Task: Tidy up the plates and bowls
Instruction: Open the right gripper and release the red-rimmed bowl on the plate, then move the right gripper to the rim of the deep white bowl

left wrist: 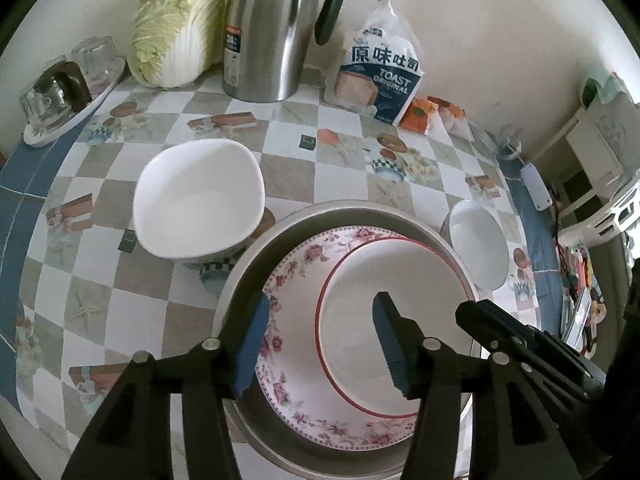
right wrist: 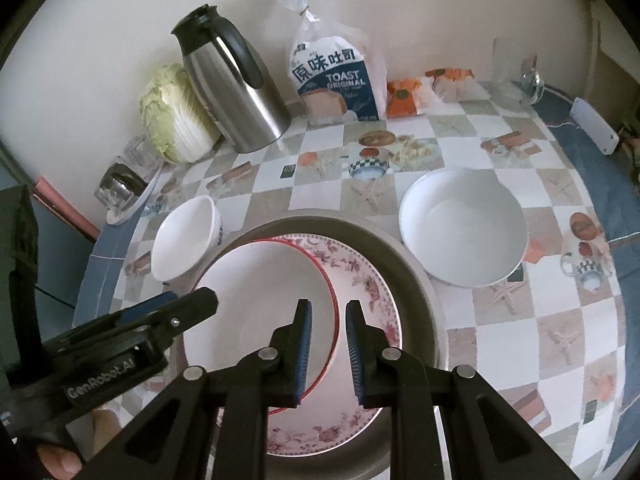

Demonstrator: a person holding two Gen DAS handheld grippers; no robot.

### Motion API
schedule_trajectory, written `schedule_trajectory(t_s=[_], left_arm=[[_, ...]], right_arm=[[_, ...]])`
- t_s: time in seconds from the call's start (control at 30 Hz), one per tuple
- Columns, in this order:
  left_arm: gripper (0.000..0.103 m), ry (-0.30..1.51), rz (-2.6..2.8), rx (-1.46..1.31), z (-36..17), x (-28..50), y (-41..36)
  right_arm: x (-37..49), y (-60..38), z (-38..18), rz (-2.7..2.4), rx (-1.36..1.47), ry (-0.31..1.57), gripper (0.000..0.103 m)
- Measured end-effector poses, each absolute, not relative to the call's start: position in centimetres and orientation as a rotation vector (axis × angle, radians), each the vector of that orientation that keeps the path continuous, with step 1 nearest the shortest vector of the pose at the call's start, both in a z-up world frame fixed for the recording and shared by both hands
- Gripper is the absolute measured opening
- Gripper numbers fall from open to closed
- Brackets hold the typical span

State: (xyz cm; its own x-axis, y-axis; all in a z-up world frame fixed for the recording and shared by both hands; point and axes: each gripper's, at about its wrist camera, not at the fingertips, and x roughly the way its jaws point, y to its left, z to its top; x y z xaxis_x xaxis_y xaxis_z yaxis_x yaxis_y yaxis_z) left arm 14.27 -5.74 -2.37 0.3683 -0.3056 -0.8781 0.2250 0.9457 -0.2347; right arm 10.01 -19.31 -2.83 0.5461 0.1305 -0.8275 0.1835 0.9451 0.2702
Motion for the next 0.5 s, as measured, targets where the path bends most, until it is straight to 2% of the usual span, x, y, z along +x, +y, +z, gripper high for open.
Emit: schedule_trajectory(t_s=[0.07, 0.17, 0.2, 0.23, 0.3, 0.4, 0.5], left_arm=[[0.056, 1.139, -0.335, -0.081, -2.2, 14.2, -5.7], [0.063, 1.133, -0.321, -0.089, -2.1, 14.2, -5.4], [0.069, 1.132, -0.315, -0.090, -2.0, 14.2, -5.3], [0.077, 1.129, -0.301, -0.098, -2.0, 14.2, -5.1], [0.079, 1.124, -0.274, -0.118, -2.0, 14.4, -4.6], [0.081, 1.112, -0.232, -0.147, -1.9, 14.6, -3.5], [0.088, 1.097, -0.197, -0.164, -1.8, 14.7, -2.6]], right_arm=[[9.9, -19.3, -2.7, -0.035, 0.334, 0.995, 0.026], [9.8, -19.2, -2.7, -0.032, 0.331, 0.994, 0.029], [9.8, -19.3, -2.7, -0.033, 0.330, 0.993, 0.034], [9.8, -19.3, -2.7, -0.036, 0.328, 0.992, 0.046], [9.8, -19.3, -2.7, -0.048, 0.324, 0.980, 0.064], [9.7, -19.5, -2.7, -0.057, 0.328, 0.972, 0.068], [9.7, -19.8, -2.9, -0.069, 0.335, 0.975, 0.071]])
